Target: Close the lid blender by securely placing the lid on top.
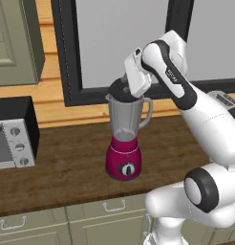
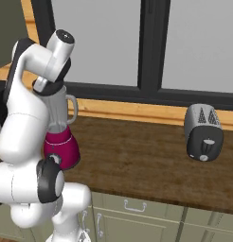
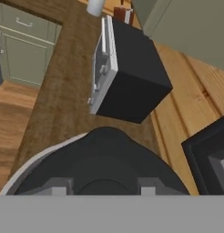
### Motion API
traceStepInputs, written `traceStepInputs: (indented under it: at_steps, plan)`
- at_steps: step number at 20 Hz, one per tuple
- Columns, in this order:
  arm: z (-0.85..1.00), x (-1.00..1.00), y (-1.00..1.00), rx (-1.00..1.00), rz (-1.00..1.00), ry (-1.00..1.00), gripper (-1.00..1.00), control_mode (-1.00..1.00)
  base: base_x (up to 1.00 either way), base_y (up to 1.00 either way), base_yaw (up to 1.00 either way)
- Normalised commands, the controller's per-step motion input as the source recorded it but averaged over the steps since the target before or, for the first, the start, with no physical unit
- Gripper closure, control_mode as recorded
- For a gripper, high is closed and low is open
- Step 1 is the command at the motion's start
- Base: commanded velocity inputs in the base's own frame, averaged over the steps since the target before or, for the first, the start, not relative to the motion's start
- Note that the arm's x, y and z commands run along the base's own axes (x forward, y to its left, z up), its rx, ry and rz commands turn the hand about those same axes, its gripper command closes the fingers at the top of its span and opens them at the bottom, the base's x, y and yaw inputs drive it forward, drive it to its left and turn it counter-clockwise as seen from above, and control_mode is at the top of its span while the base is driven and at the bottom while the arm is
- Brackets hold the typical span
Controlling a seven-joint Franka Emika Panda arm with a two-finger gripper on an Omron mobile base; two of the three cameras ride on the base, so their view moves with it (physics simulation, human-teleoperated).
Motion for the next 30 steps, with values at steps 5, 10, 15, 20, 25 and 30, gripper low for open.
traceStepInputs:
  at_steps: [5,10,15,20,25,30]
  plan:
    - [-0.14,-0.09,0.0,0.0,0.03,0.03,1.0,-1.0,0.0,0.0,0.0]
    - [-0.11,0.0,0.0,0.0,0.02,0.05,1.0,-1.0,0.0,0.0,0.0]
    - [0.0,0.0,0.0,0.0,0.01,0.06,1.0,-1.0,0.0,0.0,0.0]
    - [0.0,0.02,0.0,0.0,0.0,0.11,1.0,-1.0,0.0,0.0,0.0]
    - [0.0,0.0,0.0,0.0,0.0,0.14,1.0,-1.0,0.0,0.0,0.0]
    - [-0.11,0.0,0.0,0.03,0.0,0.13,1.0,-1.0,0.0,0.0,0.0]
